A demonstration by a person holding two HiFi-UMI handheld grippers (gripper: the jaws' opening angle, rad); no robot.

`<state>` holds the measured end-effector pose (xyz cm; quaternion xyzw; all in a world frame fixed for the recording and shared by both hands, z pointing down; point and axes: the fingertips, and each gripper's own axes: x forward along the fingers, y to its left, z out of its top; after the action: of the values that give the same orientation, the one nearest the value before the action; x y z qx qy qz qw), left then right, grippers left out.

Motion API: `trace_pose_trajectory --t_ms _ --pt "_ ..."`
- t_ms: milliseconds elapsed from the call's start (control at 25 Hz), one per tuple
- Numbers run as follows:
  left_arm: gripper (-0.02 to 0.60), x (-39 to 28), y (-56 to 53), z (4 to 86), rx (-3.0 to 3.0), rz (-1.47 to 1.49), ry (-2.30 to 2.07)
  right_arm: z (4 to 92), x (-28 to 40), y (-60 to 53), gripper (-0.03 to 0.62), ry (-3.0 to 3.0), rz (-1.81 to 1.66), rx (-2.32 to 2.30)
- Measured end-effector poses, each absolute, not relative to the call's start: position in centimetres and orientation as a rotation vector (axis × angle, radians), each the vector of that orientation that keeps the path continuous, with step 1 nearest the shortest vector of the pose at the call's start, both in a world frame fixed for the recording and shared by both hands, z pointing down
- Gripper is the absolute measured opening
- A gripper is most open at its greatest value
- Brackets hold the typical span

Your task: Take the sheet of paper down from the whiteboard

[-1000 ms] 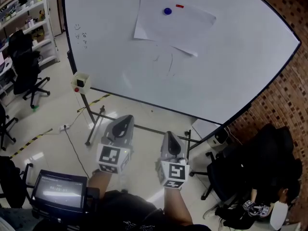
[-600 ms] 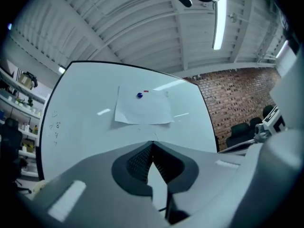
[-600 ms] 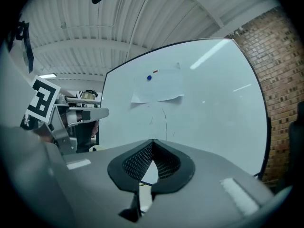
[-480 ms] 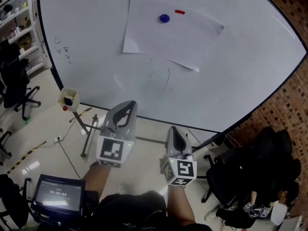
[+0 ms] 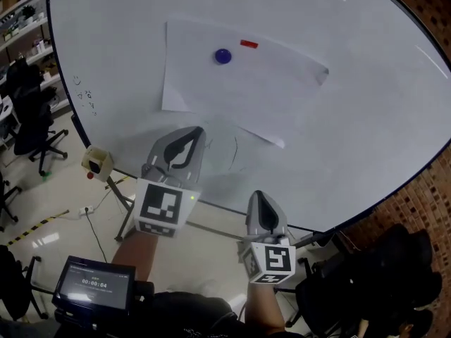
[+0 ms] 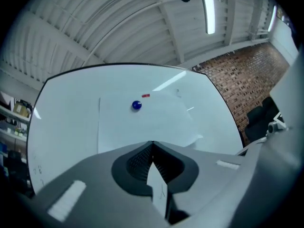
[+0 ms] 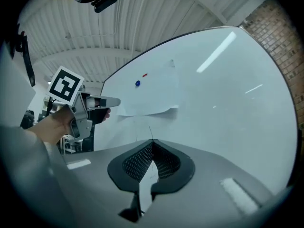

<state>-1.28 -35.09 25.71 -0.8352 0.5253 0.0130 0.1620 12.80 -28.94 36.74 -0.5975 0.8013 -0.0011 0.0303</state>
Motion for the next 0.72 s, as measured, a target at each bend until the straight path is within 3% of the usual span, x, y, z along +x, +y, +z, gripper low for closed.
trace_pose_trajectory --t_ms 320,720 --pt "0.026 -0.6 -37.7 17.3 -2.152 -0.141 1.454 29.7 14.6 -30.7 0.014 2.524 0.049 -1.545" --pt "0.133 0.4 -40.6 14.9 -2.015 -0.356 1.363 28.9 15.4 -30.9 0.014 2.496 0.059 -1.540"
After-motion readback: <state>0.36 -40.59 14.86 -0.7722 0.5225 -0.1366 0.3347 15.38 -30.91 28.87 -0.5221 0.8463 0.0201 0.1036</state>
